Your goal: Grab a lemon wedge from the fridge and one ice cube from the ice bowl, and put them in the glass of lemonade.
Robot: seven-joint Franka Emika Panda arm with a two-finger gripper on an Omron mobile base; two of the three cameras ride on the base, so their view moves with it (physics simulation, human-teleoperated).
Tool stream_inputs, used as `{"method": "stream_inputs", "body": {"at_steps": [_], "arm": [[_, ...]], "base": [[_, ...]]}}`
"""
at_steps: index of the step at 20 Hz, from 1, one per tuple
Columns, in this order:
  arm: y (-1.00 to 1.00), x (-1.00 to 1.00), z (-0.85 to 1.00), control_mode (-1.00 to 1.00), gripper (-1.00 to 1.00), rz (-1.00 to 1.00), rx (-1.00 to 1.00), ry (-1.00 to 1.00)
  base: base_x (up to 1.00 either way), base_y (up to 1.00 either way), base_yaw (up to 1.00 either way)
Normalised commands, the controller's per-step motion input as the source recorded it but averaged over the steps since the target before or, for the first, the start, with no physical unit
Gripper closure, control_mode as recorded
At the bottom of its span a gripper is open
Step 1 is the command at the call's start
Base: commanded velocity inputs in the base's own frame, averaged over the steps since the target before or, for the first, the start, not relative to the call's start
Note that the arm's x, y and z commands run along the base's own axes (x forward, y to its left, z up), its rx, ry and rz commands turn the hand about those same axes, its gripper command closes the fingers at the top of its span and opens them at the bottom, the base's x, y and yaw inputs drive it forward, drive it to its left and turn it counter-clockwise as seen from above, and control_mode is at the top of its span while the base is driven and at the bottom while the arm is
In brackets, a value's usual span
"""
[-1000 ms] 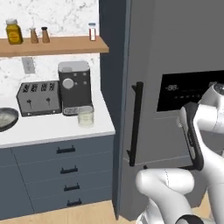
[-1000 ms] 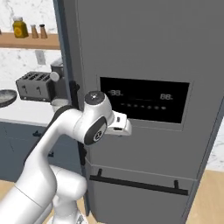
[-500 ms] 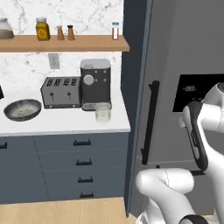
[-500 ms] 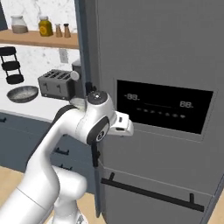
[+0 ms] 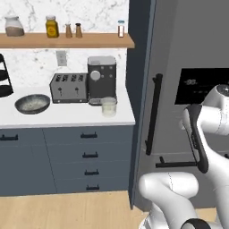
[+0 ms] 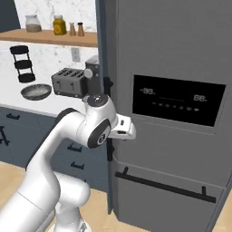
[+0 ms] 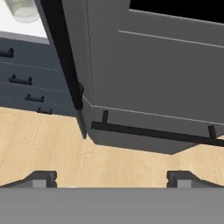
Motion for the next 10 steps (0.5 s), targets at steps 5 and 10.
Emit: {"method": "stream_inputs", "body": {"at_steps": [5, 10], "arm": [[0.0, 0.0, 0.0, 1.0, -1.0, 0.0, 0.0, 0.0], [0.0, 0.0, 0.0, 1.0, -1.0, 0.0, 0.0, 0.0]], "base": [[-0.68, 0.0, 0.0], [-0.44, 0.04, 0.0]]}}
